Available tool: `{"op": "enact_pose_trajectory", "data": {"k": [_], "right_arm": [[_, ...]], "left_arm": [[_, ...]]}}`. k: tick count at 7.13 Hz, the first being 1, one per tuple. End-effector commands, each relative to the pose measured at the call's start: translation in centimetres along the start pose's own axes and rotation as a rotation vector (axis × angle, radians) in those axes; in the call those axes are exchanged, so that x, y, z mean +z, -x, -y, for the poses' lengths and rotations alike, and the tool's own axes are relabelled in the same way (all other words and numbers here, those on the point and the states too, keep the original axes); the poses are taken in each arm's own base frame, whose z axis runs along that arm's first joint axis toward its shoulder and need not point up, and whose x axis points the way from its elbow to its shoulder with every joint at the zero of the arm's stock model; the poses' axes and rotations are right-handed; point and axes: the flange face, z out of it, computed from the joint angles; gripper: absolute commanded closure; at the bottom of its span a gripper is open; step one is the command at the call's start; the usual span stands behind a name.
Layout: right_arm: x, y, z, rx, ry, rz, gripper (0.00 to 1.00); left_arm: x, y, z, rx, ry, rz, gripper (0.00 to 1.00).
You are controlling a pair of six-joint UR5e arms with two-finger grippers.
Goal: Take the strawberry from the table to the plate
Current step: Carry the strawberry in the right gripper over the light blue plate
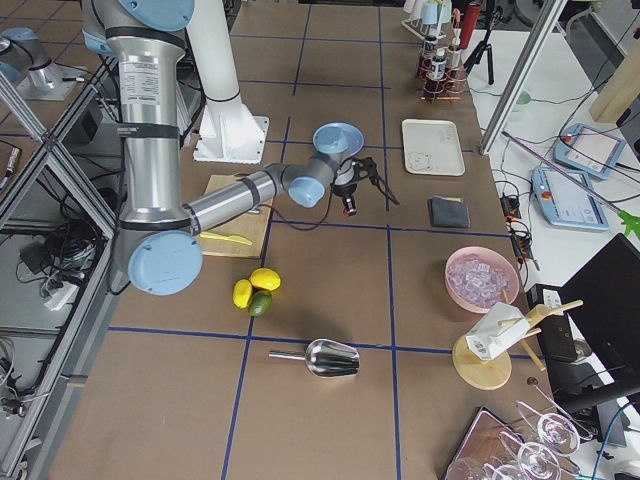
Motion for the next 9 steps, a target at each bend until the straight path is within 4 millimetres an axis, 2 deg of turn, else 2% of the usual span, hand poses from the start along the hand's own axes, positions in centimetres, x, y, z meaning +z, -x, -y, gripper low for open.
{"op": "enact_pose_trajectory", "data": {"k": [1,2,3,4,6,7,9], "right_arm": [[-2.1,17.5,4.0,0.092,0.024,-0.003,1.0],[-0.5,23.5,4.7,0.124,0.005,-0.008,1.0],[2.4,27.9,5.0,0.145,0.001,-0.04,1.0],[6.0,31.0,4.0,0.149,0.005,-0.089,1.0],[9.5,32.8,2.0,0.148,0.011,-0.093,1.0],[10.5,33.4,1.2,0.145,0.022,-0.089,1.0],[11.2,34.1,-0.3,0.134,0.039,-0.09,1.0]], "left_arm": [[-0.3,-0.2,0.3,0.006,-0.006,0.001,0.0],[-0.3,-0.2,0.4,0.007,-0.007,0.002,0.0],[-0.5,-0.5,0.4,0.012,-0.011,0.003,0.0],[-0.7,-0.7,0.5,0.016,-0.015,0.004,0.0],[-0.8,-0.7,0.6,0.017,-0.017,0.003,0.0],[-0.8,-0.7,0.6,0.017,-0.018,0.003,0.0],[-0.7,-0.6,0.5,0.016,-0.017,0.003,0.0]]}}
